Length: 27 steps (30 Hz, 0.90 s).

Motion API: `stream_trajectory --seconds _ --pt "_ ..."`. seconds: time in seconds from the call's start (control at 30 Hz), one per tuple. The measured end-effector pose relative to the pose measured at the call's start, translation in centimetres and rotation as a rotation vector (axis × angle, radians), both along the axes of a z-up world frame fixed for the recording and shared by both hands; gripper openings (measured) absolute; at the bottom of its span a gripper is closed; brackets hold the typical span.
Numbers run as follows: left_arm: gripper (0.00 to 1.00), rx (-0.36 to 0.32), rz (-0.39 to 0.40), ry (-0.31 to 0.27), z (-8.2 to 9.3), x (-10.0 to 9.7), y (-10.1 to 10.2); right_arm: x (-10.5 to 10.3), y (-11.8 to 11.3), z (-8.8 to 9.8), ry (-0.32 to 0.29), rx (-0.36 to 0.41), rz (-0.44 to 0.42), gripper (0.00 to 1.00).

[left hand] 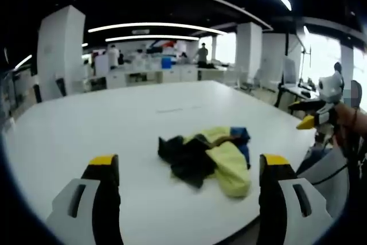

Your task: Fold the garment on the visible template until the final outline fits inside the template.

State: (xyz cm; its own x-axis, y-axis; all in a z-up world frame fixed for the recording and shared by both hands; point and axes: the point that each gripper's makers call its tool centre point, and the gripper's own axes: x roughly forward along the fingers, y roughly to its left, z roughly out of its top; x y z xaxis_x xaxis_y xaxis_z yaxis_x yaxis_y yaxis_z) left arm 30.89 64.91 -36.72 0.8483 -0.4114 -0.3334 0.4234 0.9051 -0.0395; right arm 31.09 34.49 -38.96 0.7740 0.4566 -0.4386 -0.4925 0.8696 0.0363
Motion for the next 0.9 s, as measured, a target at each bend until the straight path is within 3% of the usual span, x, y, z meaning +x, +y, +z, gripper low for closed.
stream_trajectory --seconds 0.9 --pt "0.97 -0.008 0.000 0.003 -0.28 -0.16 0.33 -0.06 -0.34 0.56 -0.021 0.001 -0.013 1.00"
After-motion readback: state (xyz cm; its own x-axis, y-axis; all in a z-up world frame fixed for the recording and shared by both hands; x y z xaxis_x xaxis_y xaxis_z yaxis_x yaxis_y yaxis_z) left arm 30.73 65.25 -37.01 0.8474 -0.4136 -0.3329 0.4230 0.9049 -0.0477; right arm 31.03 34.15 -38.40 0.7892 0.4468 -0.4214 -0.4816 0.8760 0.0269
